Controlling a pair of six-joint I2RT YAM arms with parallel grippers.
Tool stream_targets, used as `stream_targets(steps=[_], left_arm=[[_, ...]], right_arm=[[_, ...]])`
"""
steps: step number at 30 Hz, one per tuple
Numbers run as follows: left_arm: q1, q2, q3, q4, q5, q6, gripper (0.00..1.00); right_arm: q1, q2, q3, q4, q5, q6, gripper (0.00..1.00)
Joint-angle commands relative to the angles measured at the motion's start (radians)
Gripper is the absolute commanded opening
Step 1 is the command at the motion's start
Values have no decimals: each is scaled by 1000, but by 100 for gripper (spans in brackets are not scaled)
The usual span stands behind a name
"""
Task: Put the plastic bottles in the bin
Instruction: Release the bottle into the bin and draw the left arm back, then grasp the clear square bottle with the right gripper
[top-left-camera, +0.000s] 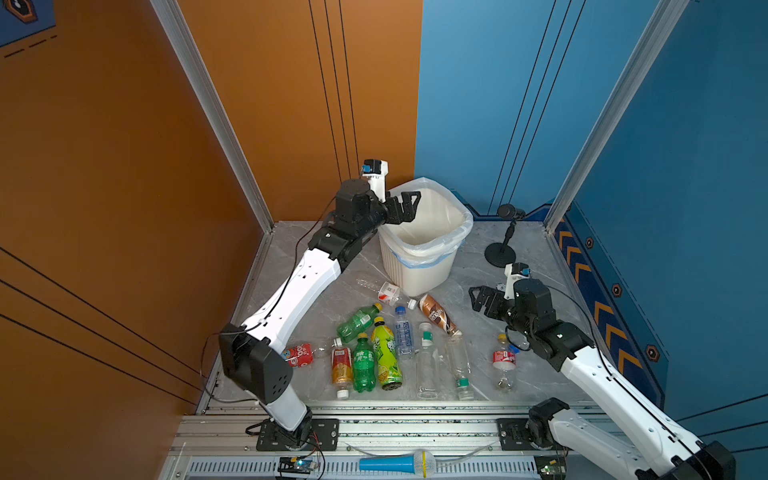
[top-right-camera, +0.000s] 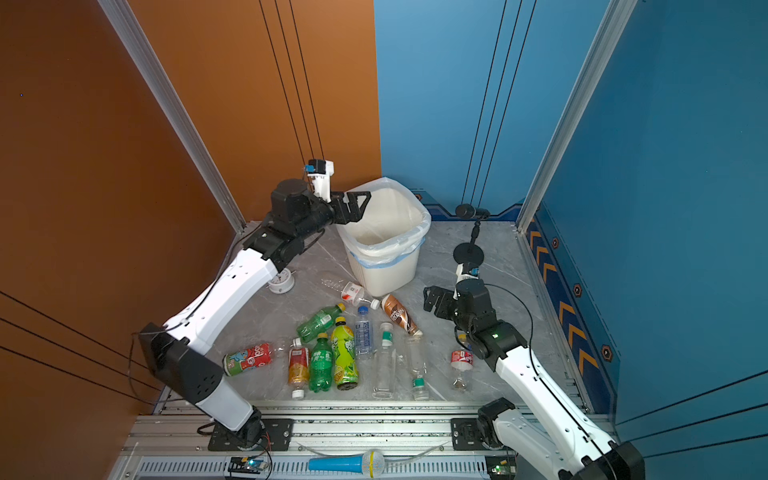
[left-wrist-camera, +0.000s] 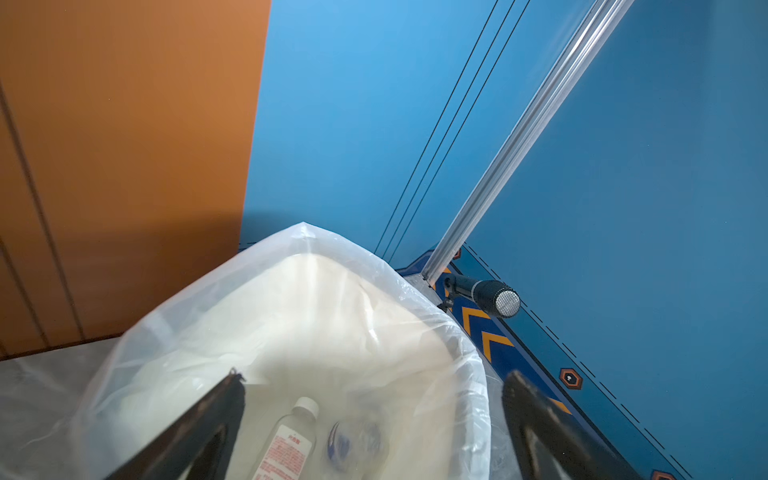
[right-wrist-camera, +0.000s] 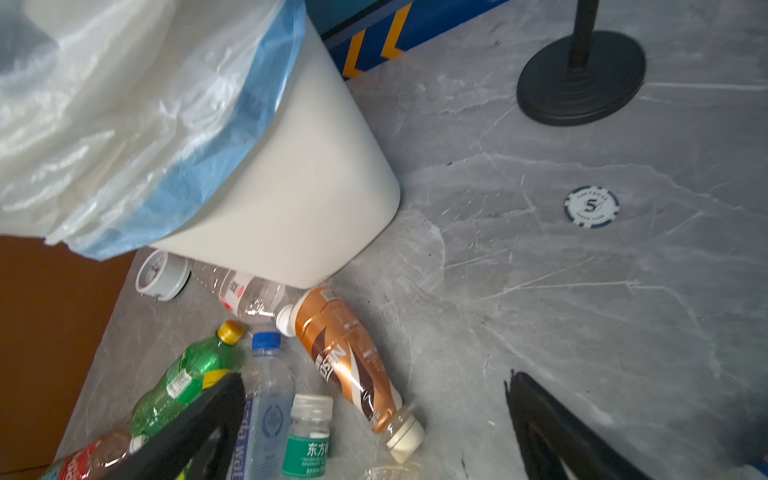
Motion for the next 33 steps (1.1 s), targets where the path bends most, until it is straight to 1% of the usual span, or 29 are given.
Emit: stream_targets(steps=[1,4,7,10,14,21,25,29,32,33], left_arm=[[-19,-145,-202,36,-223,45,98],[-30,-281,-449,57,-394,9,98],[-30,-393,-648,41,-502,-38,98],[-24,-472,-736,-21,-559,-71,98],[-15,-522,-770,-67,-586,-80,98],[-3,-526,-789,-70,-588,-112,98],[8,-527,-795,-82,-583,-127,98],[20,-539,-801,-90,-580,-134,98],[35,-545,-809,-90,-576,-141,98],[41,-547,-809,-89,-571,-151,98]], right_arm=[[89,-12,-52,-115,37,67,100],[185,-17,-101,-135,67,117,100],[288,-17,-147,-146,92,169,100],[368,-13,-172,-174,127,208,100],[431,8,-176,-181,170,214,100],[459,122,-154,-128,184,198,100],[468,216,-143,-97,184,194,99],[468,289,-118,-82,182,176,92],[468,328,-108,-69,185,166,83],[468,336,-103,-67,185,163,79]])
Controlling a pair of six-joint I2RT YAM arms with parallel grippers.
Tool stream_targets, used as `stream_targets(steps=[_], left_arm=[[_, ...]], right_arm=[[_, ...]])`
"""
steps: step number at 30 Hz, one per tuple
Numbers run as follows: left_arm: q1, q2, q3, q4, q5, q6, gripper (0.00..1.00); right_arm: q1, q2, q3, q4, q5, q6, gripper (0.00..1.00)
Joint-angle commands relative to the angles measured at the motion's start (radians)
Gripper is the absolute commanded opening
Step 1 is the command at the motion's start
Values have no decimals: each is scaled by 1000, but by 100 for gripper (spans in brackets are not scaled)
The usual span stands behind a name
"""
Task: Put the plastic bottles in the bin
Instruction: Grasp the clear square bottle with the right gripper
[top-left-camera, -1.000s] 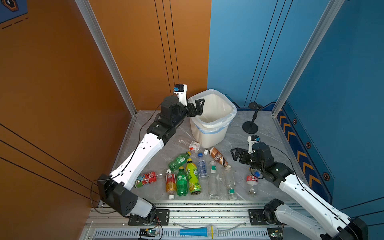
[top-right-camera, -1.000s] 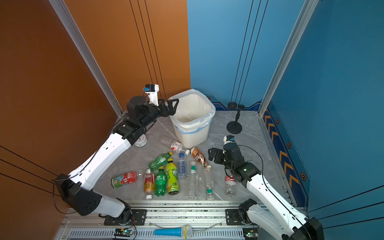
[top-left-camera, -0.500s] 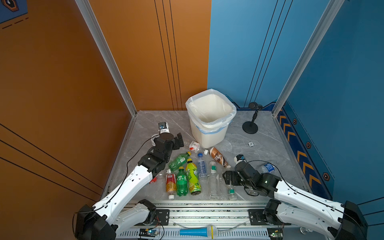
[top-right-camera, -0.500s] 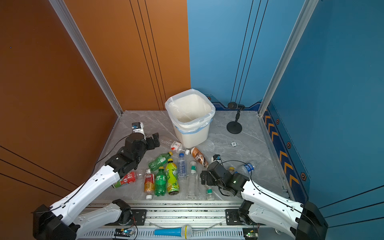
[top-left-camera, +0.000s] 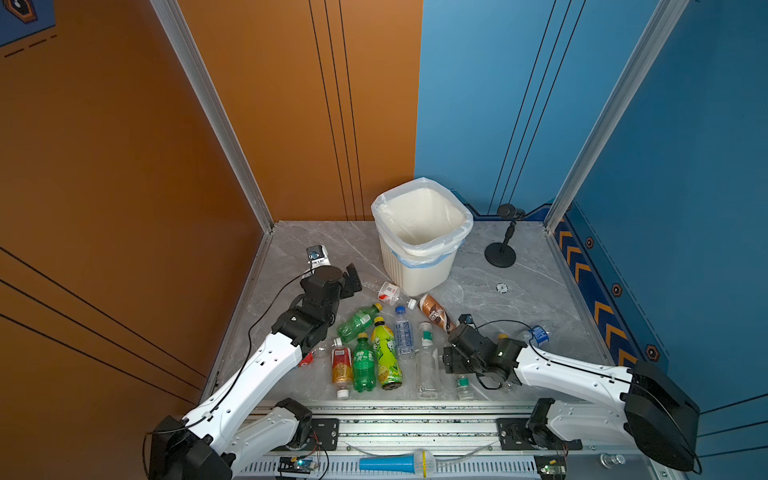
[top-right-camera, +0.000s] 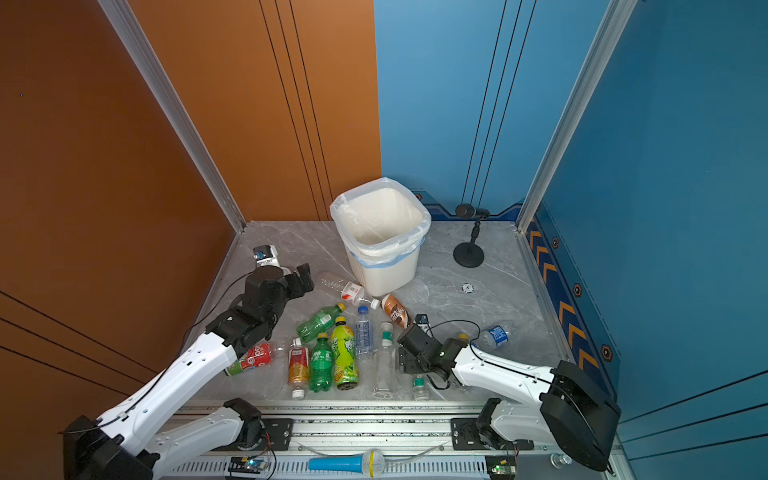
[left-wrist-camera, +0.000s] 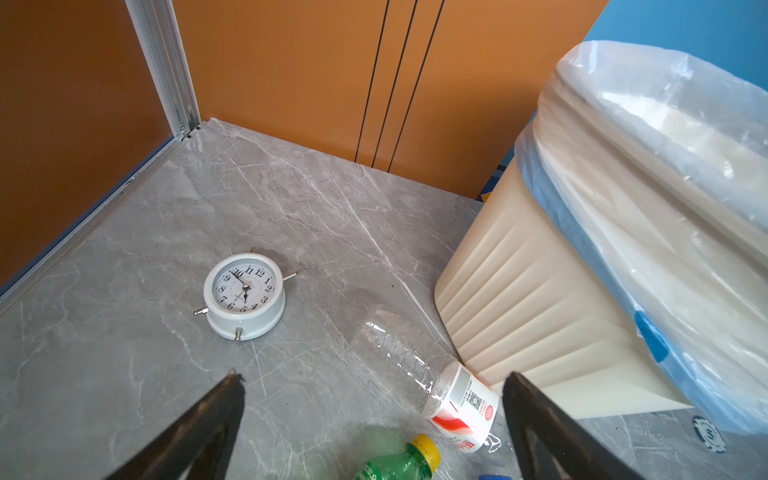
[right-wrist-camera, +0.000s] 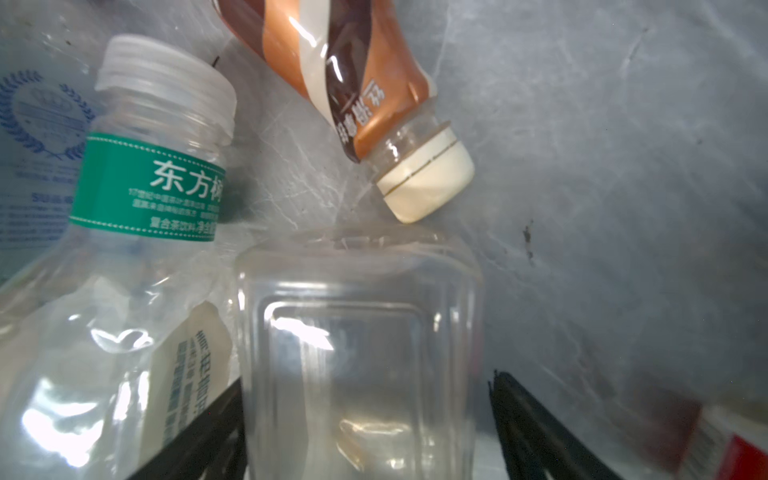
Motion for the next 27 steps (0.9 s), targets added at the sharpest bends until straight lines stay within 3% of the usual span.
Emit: stream_targets(steps=[1,5,10,17,22,27], left_arm=[[19,-25,-20,-17,-1,-30,98],[36,-28,-32,-18,11,-49,98],[64,-19,-42,-17,37,-82,98],[93,-5,-46,-15,64,-100,98],[102,1,-54,-18,80,-124,98],[114,-2,-71,-58,90,-149,98]], right_arm=[[5,24,33,26,26,-18,74],[5,22,36,25,33,-24,61],[0,-16,39,15,51,-36,53],[-16,-186,63,-35,134,-93,52],[-95,-312,122,-42,182,-191,52],[-195,-343,249,107,190,-321,52]])
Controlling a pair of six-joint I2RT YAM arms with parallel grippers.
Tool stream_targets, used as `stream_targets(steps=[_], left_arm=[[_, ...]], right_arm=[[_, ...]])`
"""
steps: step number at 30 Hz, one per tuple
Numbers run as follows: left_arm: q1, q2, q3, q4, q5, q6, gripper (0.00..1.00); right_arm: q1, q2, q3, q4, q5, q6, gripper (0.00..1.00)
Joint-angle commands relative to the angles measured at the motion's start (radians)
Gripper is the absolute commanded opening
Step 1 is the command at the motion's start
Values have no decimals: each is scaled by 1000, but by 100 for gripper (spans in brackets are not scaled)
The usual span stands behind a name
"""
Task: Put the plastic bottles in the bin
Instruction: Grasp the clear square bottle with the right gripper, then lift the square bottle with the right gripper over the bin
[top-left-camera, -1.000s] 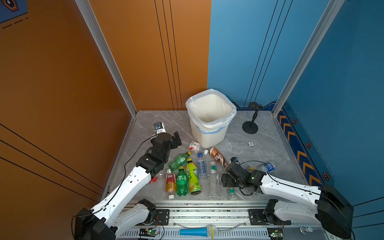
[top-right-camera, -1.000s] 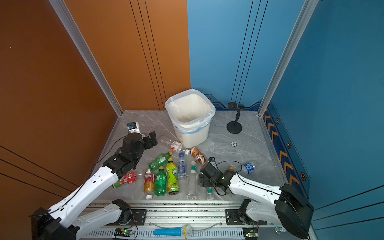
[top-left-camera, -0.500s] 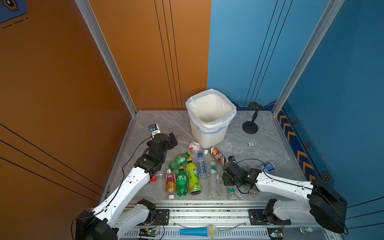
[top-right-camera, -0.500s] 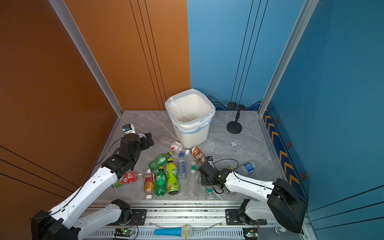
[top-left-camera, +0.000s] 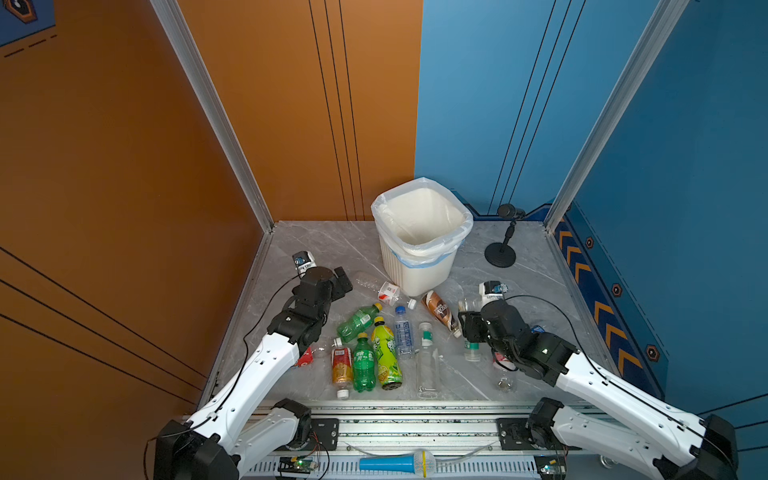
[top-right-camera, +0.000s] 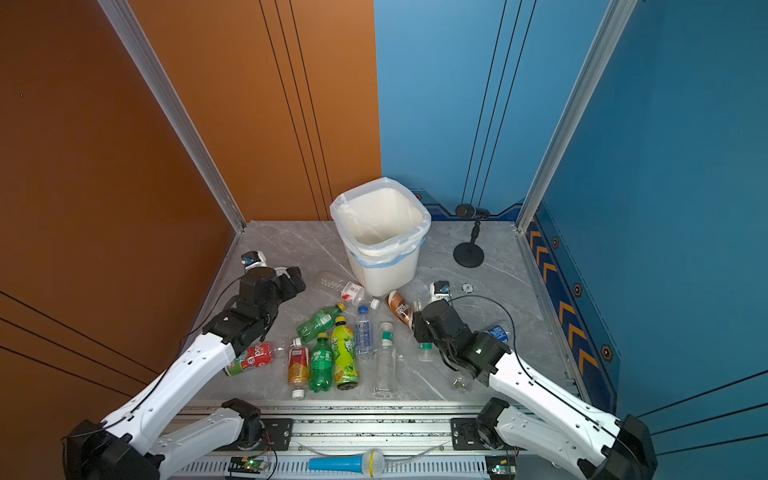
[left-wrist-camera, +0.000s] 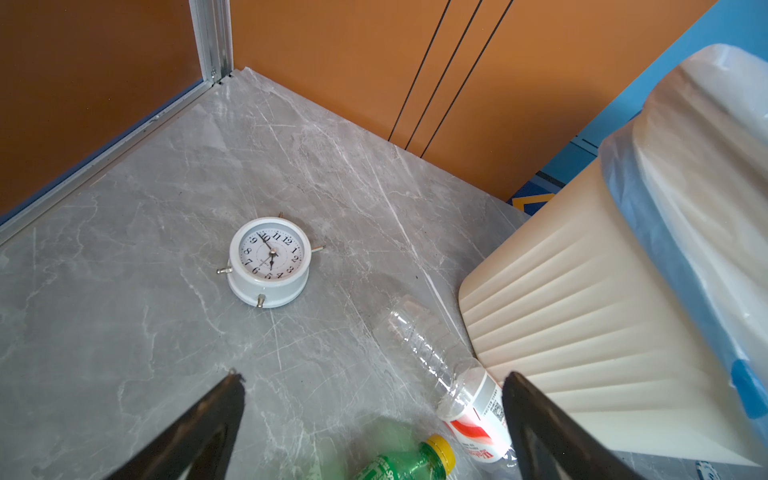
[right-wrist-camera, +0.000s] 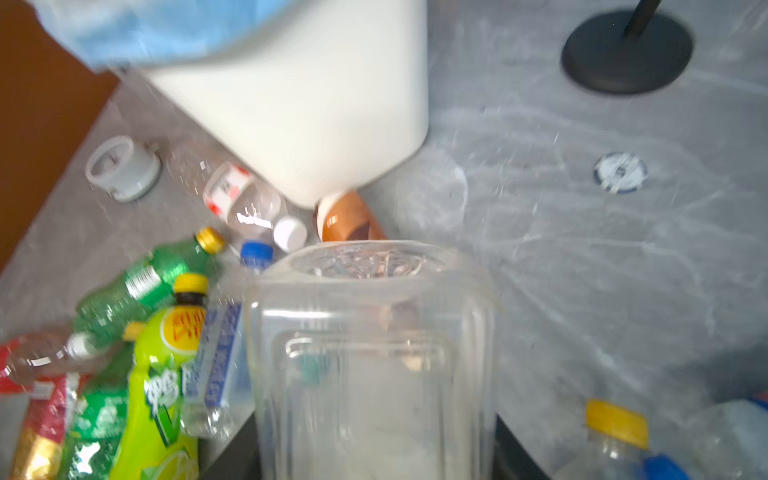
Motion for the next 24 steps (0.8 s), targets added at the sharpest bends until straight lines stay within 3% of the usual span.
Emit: stream_targets(steps=[1,5,12,20,24], left_arm=[[10,-3,-24,-36,30,-33,98],[13,-30,-32,-77,33,-50,98],[19,-122,-82,-144,10,-79,98],[32,-206,-117,-215,1,-107,98],[38,-232,-124,-227,4,-114,98]], right_arm=[[-32,-4,113,154,46,-142,52],[-79,88,253,354,16,-245,53],[-133,380,570,508,-126,-328,53],[-208,731,945,481,-235,-320,54],[-220,840,1040,418,-260,-325,54]])
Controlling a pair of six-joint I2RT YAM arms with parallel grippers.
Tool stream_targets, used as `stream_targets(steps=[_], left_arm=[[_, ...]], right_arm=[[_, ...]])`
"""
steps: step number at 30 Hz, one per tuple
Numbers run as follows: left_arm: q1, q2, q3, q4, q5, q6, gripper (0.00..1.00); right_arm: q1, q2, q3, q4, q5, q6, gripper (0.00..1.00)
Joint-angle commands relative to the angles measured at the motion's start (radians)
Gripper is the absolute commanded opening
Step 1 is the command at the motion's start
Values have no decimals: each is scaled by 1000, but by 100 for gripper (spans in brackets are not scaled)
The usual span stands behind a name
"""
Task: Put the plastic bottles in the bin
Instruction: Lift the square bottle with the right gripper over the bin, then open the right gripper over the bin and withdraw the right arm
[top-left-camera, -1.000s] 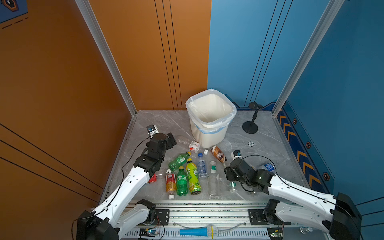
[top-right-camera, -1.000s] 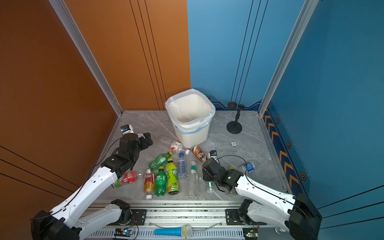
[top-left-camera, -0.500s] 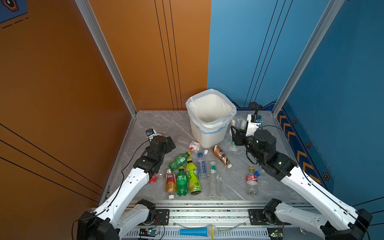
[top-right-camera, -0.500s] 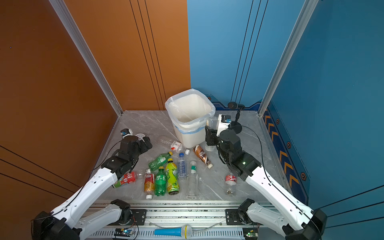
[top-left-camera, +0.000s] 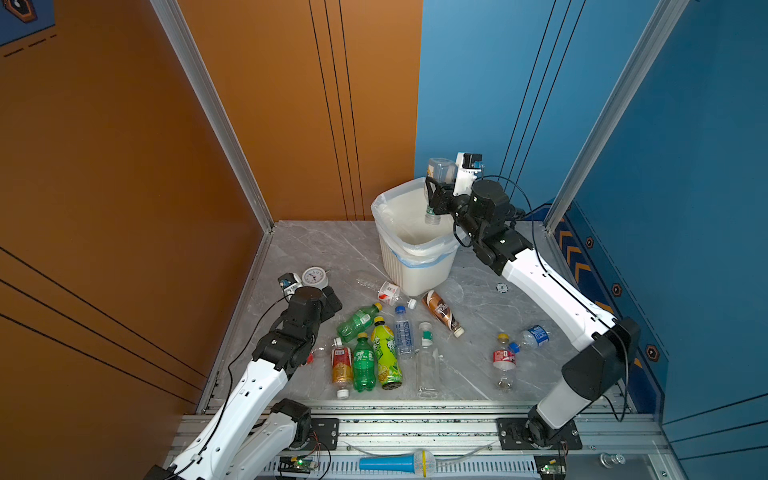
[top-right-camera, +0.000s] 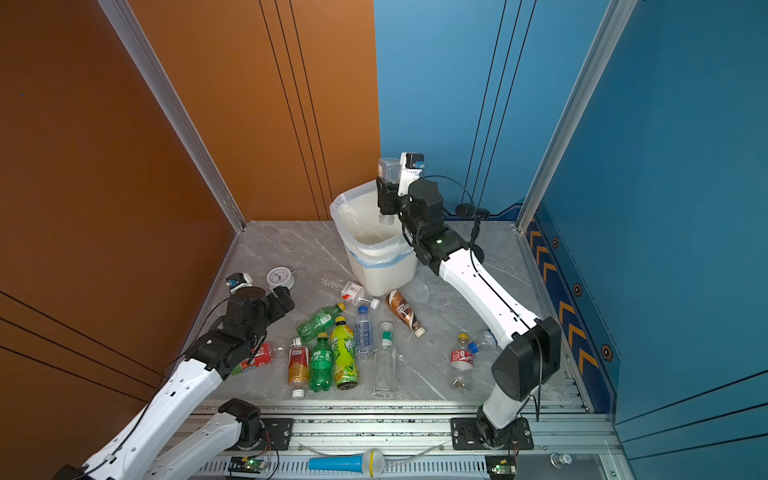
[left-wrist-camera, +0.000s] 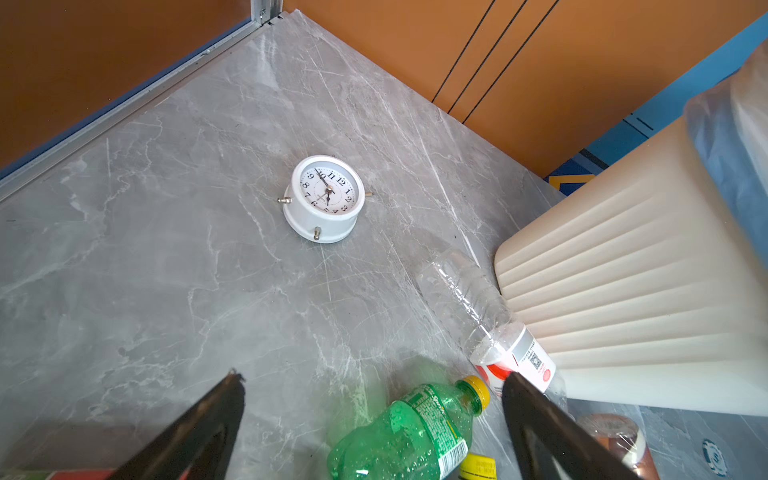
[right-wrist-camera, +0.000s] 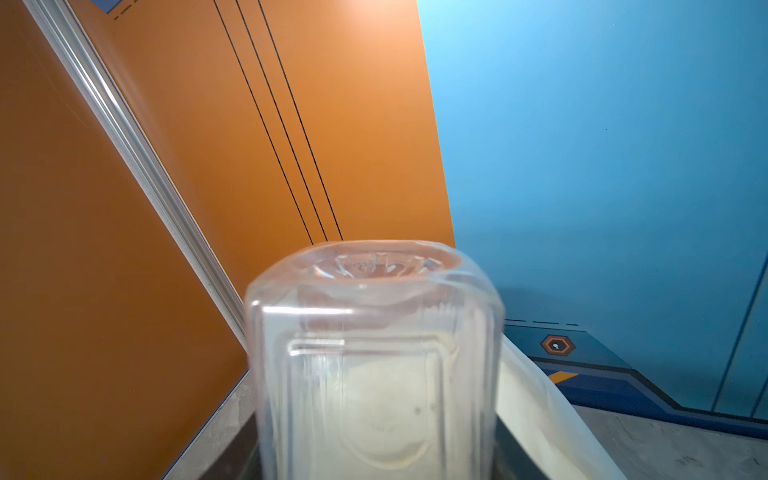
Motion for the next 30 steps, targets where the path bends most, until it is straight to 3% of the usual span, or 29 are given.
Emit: stream_targets(steps=[1,7,9,13,15,19,26,30], left_arm=[[12,-21,-16,-41,-14,-14,98],[24,-24,-16,-43,0,-15,98],[27,-24,-13,-43,3,-11,98],[34,-17,-20,-38,10,-9,98],[36,-14,-26,-30,22,-13,98],[42,1,-27,-15,35,-6,98],[50,55,6,-49,65,-23,98],[50,65,36,-137,66,-93,98]], right_arm=[[-8,49,89,-43,-52,-19,54],[-15,92,93,-54,-70,0,55],[-15,99,96,-59,-70,0,59],[-26,83,95,-87,-52,23,91],[-36,47,76,-99,-52,36,97],[-44,-103,-97,-65,-40,41,100],[-24,-447,-648,40,71,102,100],[-55,-511,-782,14,89,149,100]])
